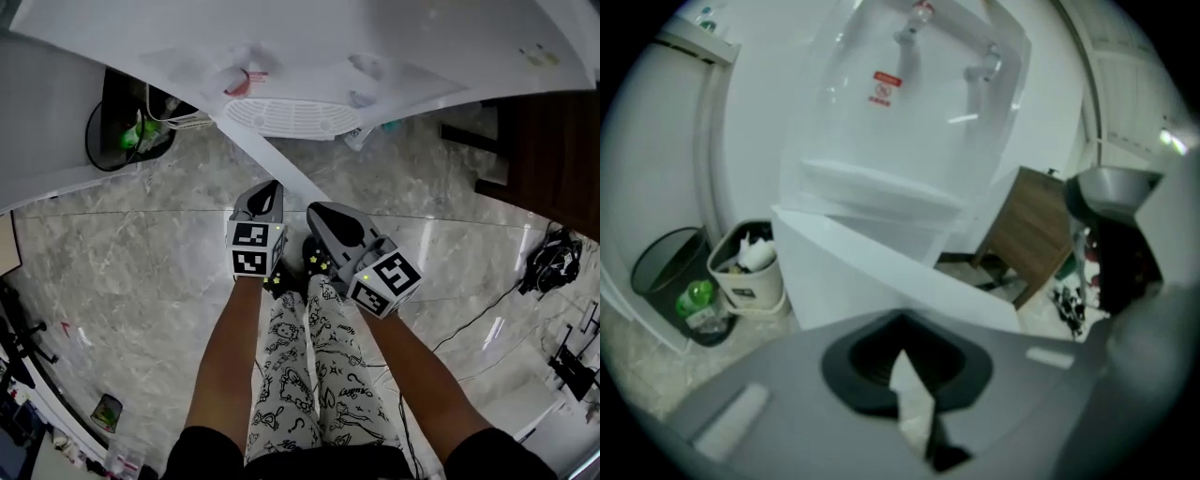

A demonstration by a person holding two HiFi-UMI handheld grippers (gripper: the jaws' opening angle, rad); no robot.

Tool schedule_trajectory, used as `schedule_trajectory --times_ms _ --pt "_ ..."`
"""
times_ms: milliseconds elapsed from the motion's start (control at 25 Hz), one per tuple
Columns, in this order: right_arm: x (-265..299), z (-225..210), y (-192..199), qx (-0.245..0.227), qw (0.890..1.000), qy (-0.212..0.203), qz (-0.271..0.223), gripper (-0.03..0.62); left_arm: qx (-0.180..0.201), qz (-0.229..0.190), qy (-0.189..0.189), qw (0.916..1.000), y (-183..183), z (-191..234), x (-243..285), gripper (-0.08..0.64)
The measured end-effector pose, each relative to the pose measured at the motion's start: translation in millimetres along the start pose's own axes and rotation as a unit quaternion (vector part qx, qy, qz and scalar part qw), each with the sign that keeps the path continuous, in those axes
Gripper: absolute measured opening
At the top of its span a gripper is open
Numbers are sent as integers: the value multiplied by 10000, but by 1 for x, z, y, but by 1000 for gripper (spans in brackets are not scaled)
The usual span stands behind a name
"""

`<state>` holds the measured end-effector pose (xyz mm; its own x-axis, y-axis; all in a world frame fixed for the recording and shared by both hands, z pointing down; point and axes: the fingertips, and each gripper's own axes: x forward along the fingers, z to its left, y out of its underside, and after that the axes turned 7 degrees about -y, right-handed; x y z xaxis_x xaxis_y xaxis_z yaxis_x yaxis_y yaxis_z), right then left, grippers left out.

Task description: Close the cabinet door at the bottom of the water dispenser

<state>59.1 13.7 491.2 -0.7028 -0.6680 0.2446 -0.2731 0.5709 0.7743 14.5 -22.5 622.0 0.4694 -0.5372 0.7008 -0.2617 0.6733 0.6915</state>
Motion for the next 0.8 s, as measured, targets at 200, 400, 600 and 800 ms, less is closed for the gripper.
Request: schedule_trajectory --times_ms 200,400,600,800 --pt "-1 -20 -12 -130 9999 70 4 17 329 40 217 9992 -21 -18 23 -3" --pt "-1 -27 -29 -248 9997 -39 -64 17 623 179 466 9968 -44 -29 48 -3" --pt "-6 -29 -38 -193 9997 -7 -168 17 735 181 459 9961 -61 -31 66 -3" --pt "-12 -31 -47 -194 9994 11 -294 17 535 91 251 9982 -74 -18 76 -3"
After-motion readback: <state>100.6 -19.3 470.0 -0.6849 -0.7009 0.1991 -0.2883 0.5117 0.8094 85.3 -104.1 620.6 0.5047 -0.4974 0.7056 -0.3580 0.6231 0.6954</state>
